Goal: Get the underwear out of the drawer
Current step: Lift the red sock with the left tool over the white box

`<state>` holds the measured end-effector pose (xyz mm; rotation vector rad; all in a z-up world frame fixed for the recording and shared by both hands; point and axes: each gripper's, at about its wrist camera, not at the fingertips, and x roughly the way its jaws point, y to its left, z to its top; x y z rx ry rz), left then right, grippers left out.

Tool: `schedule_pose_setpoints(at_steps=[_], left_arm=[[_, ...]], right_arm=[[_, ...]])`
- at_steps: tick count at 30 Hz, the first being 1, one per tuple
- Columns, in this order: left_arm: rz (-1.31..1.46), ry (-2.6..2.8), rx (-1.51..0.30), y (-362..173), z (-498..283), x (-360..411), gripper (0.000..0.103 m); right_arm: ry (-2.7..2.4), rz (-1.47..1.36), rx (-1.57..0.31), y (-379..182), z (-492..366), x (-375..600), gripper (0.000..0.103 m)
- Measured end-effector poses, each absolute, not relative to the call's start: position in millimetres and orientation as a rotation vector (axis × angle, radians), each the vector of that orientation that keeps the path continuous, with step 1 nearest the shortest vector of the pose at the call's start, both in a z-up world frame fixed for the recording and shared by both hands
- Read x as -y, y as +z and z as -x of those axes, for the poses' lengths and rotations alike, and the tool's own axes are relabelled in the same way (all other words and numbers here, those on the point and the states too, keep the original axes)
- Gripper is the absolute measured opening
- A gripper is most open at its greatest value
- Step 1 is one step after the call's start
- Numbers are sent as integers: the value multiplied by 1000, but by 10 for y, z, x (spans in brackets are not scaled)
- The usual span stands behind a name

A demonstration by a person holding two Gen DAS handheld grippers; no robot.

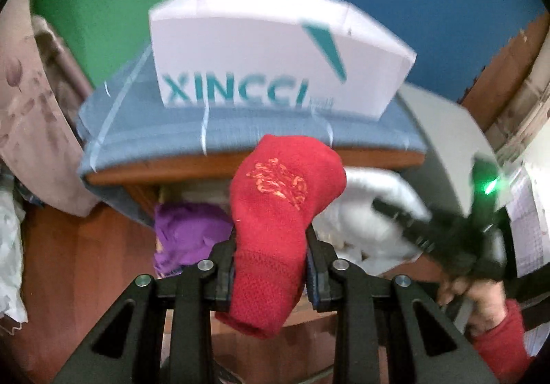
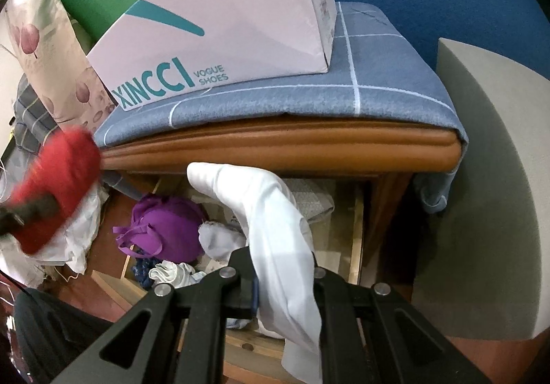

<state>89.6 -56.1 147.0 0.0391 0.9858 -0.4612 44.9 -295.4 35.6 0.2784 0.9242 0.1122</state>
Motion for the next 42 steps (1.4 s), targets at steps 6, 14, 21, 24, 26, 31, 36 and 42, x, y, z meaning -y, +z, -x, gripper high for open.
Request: schedule_pose_setpoints(at_steps=[6,14,21,24,26,31,36,42], left_arm=[[-45,-420,-899,2010,-1011,531,27],[-82,-336,-839,2478,-1376,562,27],[-142,-264,-799,2666,-1847,629,27],[-142,-275,-818,2673,-2071,672,27],[-156,-289,-836,2649,-2233,707,28],[-153,-311,-868,2553,-2503,786,28],[-203,-313,-896,2445,-2725,948,28],[-219,-275,-934,2254,-2939,1022,29]], right_arm=[[111,-263,-933,342,-474,2900,10],[108,-240,-938,317,-489,2852,10],[98,-239,-944,288,-502,2856,10],[93,-233,-943,286,-501,2844,10],[90,-231,-944,285,-501,2842,10],[86,-232,-950,264,-516,2833,10],[85,-232,-961,240,-535,2829,10],[89,-233,-967,227,-544,2823,10]])
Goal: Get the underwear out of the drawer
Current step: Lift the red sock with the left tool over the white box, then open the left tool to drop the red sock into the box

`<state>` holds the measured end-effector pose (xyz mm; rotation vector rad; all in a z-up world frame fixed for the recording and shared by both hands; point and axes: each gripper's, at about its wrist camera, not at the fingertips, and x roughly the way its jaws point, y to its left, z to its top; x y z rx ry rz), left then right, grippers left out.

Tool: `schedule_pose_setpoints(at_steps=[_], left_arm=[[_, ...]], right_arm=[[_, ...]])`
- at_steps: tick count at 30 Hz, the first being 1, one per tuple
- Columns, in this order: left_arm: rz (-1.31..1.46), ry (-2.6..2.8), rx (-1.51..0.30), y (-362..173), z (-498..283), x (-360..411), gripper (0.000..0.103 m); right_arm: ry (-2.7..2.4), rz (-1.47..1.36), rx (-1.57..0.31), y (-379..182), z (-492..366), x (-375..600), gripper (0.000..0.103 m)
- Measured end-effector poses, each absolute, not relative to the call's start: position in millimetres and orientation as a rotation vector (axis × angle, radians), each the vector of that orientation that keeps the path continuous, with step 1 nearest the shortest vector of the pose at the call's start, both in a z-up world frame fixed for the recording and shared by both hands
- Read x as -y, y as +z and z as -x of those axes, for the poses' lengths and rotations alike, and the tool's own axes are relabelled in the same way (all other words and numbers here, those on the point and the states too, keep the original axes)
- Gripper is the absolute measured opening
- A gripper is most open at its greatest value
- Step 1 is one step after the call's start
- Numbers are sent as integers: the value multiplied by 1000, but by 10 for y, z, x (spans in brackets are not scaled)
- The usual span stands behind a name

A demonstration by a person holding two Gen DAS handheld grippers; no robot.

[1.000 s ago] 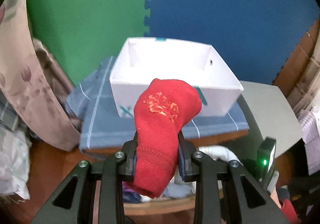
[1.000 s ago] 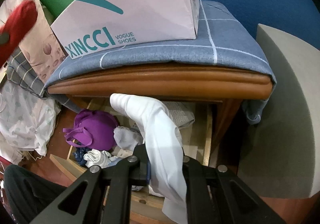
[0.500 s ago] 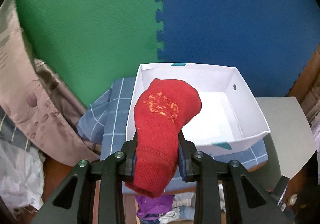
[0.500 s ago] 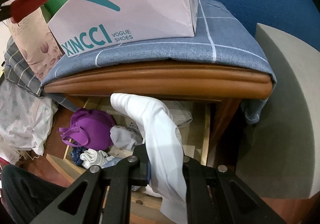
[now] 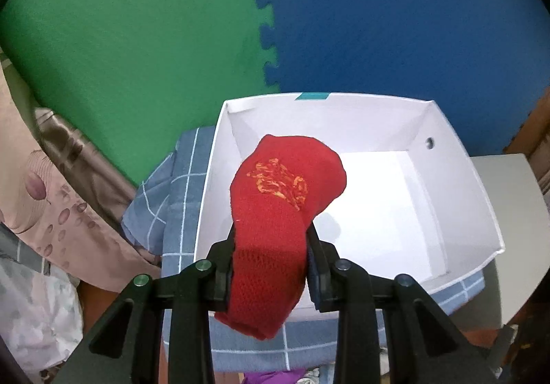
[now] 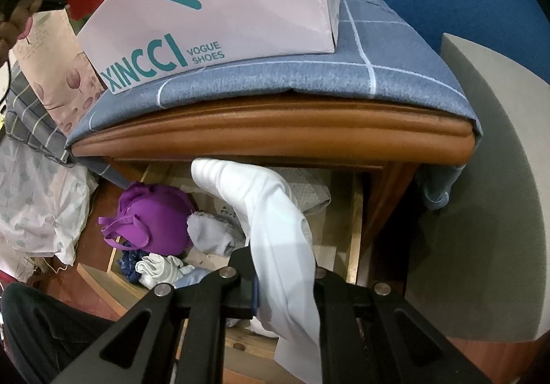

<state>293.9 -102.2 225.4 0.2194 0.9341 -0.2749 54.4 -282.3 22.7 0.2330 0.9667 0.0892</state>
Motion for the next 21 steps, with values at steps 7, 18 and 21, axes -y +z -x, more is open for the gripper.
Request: schedule_pose_setpoints(at_steps=[7,18,21], left_arm=[[-224,-252,-989,2032,-3093,1052,30],[-241,-234,-977,1947,-3079,1075,54],[-223,-239,-951,1997,-3036,1074,65]], right_arm=[[96,-235,-973,219,-552,2814,10],[99,-241,-983,193,-568,2810,10],[97,-237,-985,179,-570,2807,10]])
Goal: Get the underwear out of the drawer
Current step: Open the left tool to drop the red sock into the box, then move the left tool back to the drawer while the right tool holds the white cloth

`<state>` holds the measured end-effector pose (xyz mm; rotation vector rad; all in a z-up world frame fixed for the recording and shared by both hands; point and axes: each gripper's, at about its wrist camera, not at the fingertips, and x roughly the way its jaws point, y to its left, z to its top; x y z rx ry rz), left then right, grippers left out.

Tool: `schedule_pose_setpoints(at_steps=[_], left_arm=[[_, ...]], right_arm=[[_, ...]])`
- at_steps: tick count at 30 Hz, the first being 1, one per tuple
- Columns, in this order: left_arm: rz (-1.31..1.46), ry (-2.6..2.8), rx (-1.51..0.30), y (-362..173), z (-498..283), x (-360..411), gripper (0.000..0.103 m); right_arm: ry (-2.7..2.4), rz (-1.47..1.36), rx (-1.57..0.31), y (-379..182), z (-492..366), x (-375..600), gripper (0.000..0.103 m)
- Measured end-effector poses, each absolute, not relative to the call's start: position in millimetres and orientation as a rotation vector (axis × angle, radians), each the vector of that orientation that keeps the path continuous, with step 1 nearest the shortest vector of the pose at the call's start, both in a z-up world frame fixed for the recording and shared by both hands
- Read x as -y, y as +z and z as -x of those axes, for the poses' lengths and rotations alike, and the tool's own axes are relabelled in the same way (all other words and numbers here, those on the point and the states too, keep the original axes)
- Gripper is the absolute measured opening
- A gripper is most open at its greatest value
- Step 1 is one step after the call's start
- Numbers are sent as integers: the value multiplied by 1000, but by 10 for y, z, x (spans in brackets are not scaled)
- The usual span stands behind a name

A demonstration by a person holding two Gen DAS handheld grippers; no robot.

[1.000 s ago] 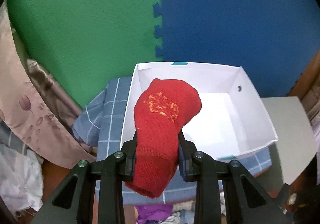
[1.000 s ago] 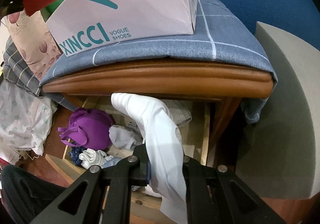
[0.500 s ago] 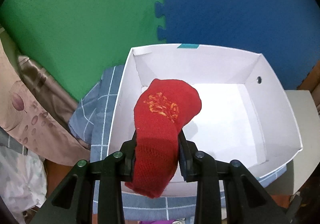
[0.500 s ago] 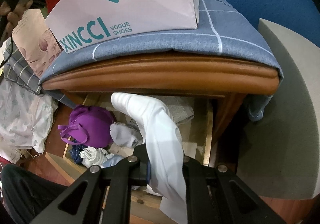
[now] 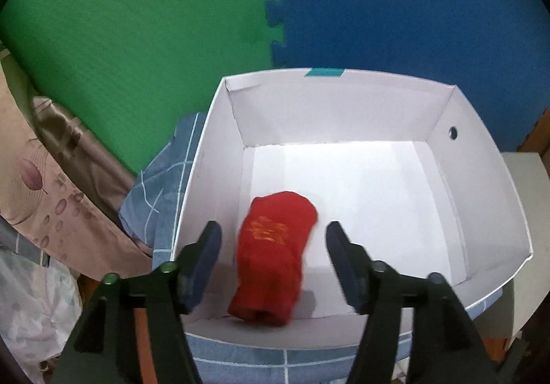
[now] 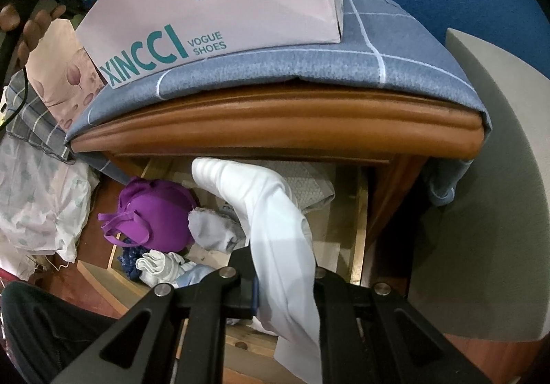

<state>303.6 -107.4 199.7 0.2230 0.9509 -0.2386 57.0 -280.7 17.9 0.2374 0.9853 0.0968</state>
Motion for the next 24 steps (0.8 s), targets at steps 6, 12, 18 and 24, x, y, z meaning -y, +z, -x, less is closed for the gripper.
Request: schedule_pose_setpoints(at_steps=[6,12,18,24], left_arm=[[-231,-242,-880,2125,-2810,1044,69],[-235,-243,-779,2287,-2277,904,73],[-147,-203,-767,2119,-1728,544,79],[-61,-140,-812,1679,-1385,214,79]], right_arm=[[94,-232,-985,171,-579,2796,10],[83,-218,-980,180,-582,2766,10],[47,-173,-954,257,-553,2724,10],[29,-122,-950,391,-529,2651,10]])
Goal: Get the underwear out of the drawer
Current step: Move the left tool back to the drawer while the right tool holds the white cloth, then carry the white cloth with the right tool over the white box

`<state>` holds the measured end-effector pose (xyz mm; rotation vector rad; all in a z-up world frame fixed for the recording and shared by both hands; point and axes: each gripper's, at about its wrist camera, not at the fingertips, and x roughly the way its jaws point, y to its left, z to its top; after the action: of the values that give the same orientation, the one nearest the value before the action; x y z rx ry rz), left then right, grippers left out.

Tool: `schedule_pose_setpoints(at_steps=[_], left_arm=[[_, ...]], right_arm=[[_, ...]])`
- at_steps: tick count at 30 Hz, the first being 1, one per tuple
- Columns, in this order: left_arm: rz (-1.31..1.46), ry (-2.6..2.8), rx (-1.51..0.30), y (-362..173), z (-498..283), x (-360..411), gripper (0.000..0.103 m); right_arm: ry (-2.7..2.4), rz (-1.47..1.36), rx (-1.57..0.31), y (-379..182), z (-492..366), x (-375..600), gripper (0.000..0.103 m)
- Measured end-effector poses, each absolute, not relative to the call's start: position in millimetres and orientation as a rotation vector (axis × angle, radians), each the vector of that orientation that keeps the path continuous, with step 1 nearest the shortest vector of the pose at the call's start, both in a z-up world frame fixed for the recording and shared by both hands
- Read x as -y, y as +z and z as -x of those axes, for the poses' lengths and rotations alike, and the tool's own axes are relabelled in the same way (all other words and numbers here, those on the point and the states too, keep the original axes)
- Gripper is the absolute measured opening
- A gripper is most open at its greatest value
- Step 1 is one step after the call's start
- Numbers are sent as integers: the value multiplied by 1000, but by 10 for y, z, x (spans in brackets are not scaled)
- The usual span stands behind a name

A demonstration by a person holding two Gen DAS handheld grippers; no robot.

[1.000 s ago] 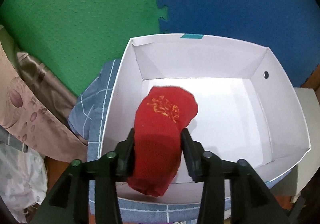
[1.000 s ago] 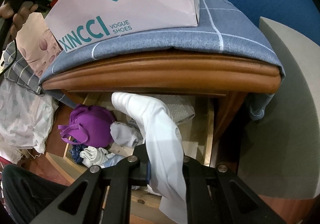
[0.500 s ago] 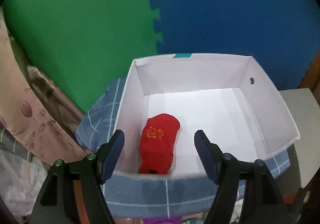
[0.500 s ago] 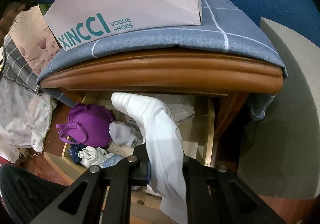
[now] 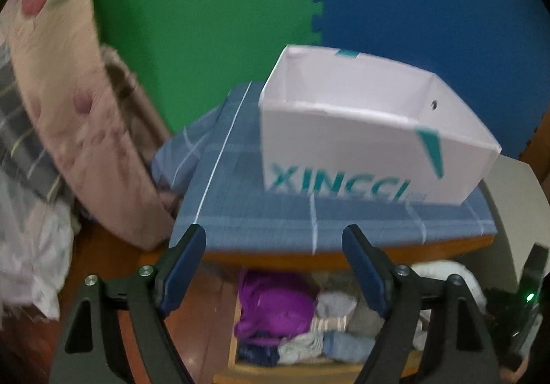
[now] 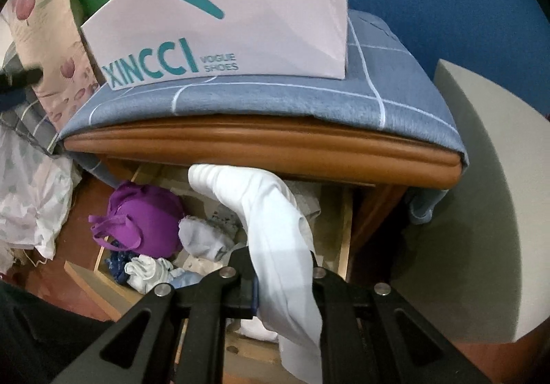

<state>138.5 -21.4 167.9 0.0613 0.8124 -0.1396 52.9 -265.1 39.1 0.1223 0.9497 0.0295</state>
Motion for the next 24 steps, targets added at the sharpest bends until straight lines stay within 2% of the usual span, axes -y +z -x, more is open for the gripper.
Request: schedule_pose_setpoints(at_steps=[8,24], left_arm=[[-49,-75,-831,1183,-1264,-2,79],[-18,-103,-867,1027,-1285,-116,82]], right_arm=[[7,-71,-965,624,-377,2577,10],[43,1,-835,1907,-321,2317,10]])
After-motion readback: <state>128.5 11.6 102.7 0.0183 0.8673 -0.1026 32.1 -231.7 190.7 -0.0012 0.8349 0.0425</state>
